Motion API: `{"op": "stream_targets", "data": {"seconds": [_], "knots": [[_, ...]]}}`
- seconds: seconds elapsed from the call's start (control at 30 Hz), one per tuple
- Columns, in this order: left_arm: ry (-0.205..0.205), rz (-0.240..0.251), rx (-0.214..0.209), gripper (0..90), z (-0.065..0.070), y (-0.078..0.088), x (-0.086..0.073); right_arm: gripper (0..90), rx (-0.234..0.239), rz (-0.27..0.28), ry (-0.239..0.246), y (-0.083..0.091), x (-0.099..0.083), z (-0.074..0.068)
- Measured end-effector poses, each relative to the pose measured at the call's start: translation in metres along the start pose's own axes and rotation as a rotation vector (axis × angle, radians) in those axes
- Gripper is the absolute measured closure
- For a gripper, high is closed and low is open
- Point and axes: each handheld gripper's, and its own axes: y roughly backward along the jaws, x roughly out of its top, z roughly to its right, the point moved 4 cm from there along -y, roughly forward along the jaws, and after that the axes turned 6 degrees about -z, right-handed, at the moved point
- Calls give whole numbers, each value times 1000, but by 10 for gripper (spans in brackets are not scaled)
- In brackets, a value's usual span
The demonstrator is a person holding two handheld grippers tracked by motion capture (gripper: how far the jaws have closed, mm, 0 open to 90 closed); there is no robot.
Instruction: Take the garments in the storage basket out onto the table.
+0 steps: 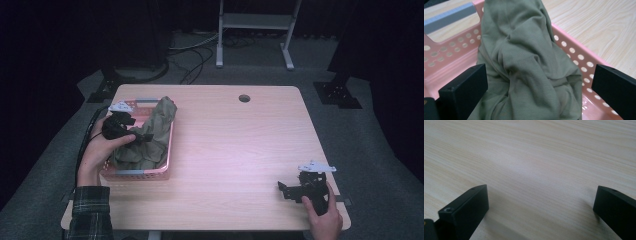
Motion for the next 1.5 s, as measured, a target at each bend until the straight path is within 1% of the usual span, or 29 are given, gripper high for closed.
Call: {"op": "stream_targets", "data": {"seconds": [0.27, 0.37, 0.5, 0.73, 0.77, 0.83, 0.9, 1.07, 1.5], "knots": [[2, -36, -1, 0, -2, -12, -4, 0, 0, 0, 1, 0, 0, 0], [-2, -63, 8, 0, -2, -18, -5, 0, 0, 0, 0, 0, 0, 0], [-8, -91, 11, 0, -3, -25, -7, 0, 0, 0, 0, 0, 0, 0], [-8, -126, 15, 0, -4, -34, -10, 0, 0, 0, 1, 0, 0, 0], [-7, -129, 14, 0, -4, -35, -10, 0, 0, 1, 1, 0, 0, 0], [2, -136, -1, 0, -5, -41, -13, 0, 0, 0, 0, 0, 0, 0], [1, -150, 0, 0, -5, -44, -15, 0, 0, 0, 0, 0, 0, 0], [6, -151, -5, 0, -6, -46, -16, 0, 0, 0, 1, 0, 0, 0], [43, -165, -24, 0, -10, -54, -23, 0, 0, 0, 0, 0, 0, 0]]}}
